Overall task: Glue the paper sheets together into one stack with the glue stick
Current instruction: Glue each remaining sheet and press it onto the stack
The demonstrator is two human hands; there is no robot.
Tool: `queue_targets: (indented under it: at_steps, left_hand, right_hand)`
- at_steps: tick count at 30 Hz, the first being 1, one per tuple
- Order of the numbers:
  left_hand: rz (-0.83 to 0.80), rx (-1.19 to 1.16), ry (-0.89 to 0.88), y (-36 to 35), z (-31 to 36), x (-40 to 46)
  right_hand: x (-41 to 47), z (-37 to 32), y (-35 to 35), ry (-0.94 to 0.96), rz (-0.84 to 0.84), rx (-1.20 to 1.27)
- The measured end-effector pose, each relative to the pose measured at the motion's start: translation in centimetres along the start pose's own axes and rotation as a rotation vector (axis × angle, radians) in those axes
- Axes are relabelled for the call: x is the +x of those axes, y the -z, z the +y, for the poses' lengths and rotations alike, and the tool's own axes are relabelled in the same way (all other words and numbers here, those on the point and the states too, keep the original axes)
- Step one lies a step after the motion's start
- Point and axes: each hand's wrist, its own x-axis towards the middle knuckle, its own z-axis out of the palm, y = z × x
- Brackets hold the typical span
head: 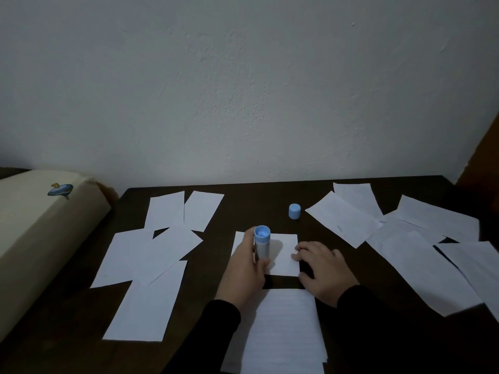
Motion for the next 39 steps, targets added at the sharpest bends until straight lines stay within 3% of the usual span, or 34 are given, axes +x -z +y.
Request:
queue_targets:
  at_steps: [19, 28, 35, 39]
  left_hand:
    - [0.141, -0.005, 0.075, 2.7, -2.6, 0.3]
    - [0.429, -0.312, 0.097, 3.8, -1.8, 0.6]
    - [0.374, -0.351, 0.101, 2.4, -0.2, 0.8]
    - [0.348, -0.368, 0.104, 1.8, 0.1, 1.0]
  right_hand:
    - [0.3, 0.1, -0.3, 0.02, -0.072, -0.013]
    - [0.2, -1.1, -0.3, -0.039, -0.105, -0.072]
    - [-0.2, -2.3, 0.3, -0.036, 0.0, -0.167]
    - [0.1, -1.7, 0.8, 0.024, 0.097, -0.006]
